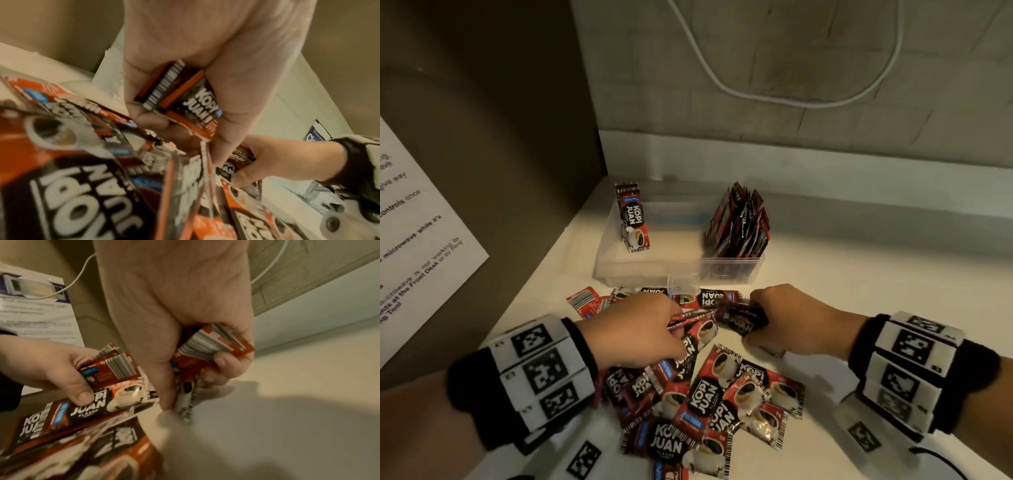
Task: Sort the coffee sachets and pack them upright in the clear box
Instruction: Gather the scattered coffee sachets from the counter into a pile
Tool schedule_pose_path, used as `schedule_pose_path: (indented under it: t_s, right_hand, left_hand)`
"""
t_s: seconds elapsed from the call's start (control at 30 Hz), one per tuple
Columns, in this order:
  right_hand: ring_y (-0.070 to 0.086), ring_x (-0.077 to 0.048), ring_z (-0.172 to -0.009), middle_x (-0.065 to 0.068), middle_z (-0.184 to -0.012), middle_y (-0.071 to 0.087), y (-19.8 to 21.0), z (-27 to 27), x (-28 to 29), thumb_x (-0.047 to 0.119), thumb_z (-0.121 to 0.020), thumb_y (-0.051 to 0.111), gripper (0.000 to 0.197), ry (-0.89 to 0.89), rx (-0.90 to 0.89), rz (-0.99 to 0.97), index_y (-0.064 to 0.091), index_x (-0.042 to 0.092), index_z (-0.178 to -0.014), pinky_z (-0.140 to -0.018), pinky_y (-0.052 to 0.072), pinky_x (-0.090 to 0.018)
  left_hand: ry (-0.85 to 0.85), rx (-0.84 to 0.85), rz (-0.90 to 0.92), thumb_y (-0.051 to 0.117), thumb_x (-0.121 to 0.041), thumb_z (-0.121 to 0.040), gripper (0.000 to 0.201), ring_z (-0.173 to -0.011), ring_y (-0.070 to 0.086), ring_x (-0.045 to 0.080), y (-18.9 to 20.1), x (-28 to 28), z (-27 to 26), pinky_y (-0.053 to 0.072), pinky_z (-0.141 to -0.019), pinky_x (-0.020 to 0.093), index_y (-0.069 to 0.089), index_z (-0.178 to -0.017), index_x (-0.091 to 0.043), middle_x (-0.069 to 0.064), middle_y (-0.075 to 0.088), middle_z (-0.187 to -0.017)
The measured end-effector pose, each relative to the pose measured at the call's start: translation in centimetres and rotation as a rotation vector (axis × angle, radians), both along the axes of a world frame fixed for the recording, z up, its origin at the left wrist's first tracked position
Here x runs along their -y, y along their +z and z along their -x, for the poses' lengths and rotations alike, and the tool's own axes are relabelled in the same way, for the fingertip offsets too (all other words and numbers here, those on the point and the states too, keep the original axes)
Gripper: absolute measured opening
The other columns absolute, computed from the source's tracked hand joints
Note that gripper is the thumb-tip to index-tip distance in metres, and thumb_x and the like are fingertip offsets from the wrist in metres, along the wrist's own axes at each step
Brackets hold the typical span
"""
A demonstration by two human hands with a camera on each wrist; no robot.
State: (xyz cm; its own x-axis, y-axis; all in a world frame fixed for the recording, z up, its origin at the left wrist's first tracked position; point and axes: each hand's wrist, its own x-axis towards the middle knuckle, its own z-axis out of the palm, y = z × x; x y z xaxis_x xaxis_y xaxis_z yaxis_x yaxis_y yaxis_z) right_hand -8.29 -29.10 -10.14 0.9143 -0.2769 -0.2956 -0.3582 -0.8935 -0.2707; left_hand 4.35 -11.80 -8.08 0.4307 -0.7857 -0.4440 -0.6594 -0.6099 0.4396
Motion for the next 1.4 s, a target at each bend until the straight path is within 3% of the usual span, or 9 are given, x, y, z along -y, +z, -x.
schedule_pose_path:
  t_s: [0.27,0.47,0.6,0.8,1.0,1.1,1.23,1.33,1.4]
  right_hand:
    - [0.062,-0.01,-0.06,-0.001,-0.081,0.069,2.3,1.7,1.5,0.004,-0.091,0.053,0.017,-0.124,0.113,-0.282,0.049,0.018,-0.101,-0.054,0.048,-0.02]
    - [0.061,0.004,-0.08,0.016,-0.092,0.062,2.7,3.4,-1.5,0.025,-0.077,0.077,0.043,0.172,0.075,-0.355,0.055,0.026,-0.114,-0.072,0.048,-0.011]
    - [0.048,-0.002,-0.094,0.012,-0.113,0.05,1.9,2.0,-4.0,0.036,-0.074,0.077,0.056,0.394,0.081,-0.185,0.054,0.028,-0.124,-0.083,0.043,-0.016]
    - [0.053,-0.019,-0.102,0.001,-0.118,0.052,1.4,-0.3,-6.2,0.038,-0.074,0.077,0.058,0.553,-0.048,0.047,0.052,0.019,-0.123,-0.08,0.046,-0.031]
    - [0.053,-0.015,-0.082,0.0,-0.102,0.059,2.0,-0.2,-5.7,0.032,-0.082,0.067,0.038,0.433,0.021,-0.055,0.052,0.017,-0.113,-0.07,0.047,-0.027]
    - [0.057,-0.012,-0.076,0.001,-0.087,0.059,2.8,0.2,-4.4,0.018,-0.084,0.061,0.015,0.27,0.102,-0.185,0.053,0.018,-0.097,-0.065,0.049,-0.025]
    - [0.055,-0.009,-0.063,-0.002,-0.08,0.058,4.2,0.3,-2.8,0.008,-0.09,0.057,0.02,0.044,0.307,-0.476,0.055,0.022,-0.105,-0.058,0.049,-0.033]
    - [0.061,-0.029,-0.079,-0.012,-0.094,0.06,5.8,0.1,-2.8,0.014,-0.093,0.057,0.039,-0.103,0.468,-0.694,0.046,0.045,-0.113,-0.057,0.057,-0.036]
    - [0.056,-0.017,-0.065,-0.009,-0.088,0.057,6.5,-0.5,-3.0,0.01,-0.091,0.06,0.038,-0.141,0.571,-0.782,0.048,0.034,-0.118,-0.053,0.05,-0.024]
  left_hand:
    - [0.006,-0.118,0.054,0.052,-0.014,-0.094,0.017,-0.082,0.067,0.016,1.3,-0.9,-1.9,0.053,-0.069,0.027,0.057,-0.11,-0.017,0.003,0.07,-0.095]
    - [0.212,-0.52,0.249,0.046,0.008,-0.093,0.04,-0.083,0.072,0.023,2.1,-2.0,-2.7,0.06,-0.074,0.037,0.05,-0.116,-0.025,0.011,0.074,-0.094]
    - [0.33,-0.561,0.308,0.045,0.009,-0.09,0.037,-0.097,0.07,0.029,2.6,-1.8,-3.0,0.051,-0.076,0.04,0.06,-0.105,-0.021,0.004,0.075,-0.092]
    - [0.502,-0.675,0.388,0.048,0.005,-0.091,0.033,-0.081,0.069,0.02,3.3,-2.0,-3.8,0.045,-0.06,0.031,0.059,-0.111,-0.019,0.004,0.075,-0.1]
    - [0.514,-0.785,0.439,0.049,-0.003,-0.094,0.018,-0.096,0.066,0.038,3.1,-2.5,-3.7,0.042,-0.056,0.035,0.063,-0.102,-0.011,0.019,0.071,-0.098]
    - [0.535,-0.801,0.536,0.055,-0.008,-0.093,0.02,-0.086,0.068,0.024,3.1,-1.9,-3.4,0.055,-0.061,0.044,0.064,-0.106,-0.02,0.005,0.059,-0.091]
    - [0.519,-0.807,0.647,0.065,-0.019,-0.088,0.008,-0.069,0.051,0.011,3.2,-0.5,-3.1,0.046,-0.051,0.027,0.059,-0.093,-0.02,0.0,0.05,-0.081]
    - [0.452,-0.861,0.727,0.078,-0.035,-0.069,0.032,-0.065,0.045,0.007,3.1,0.5,-2.5,0.037,-0.052,0.021,0.053,-0.085,-0.023,-0.005,0.048,-0.075]
    - [0.395,-0.959,0.773,0.091,-0.045,-0.049,0.056,-0.067,0.048,0.007,2.9,0.9,-1.6,0.04,-0.056,0.023,0.056,-0.088,-0.026,-0.008,0.052,-0.074]
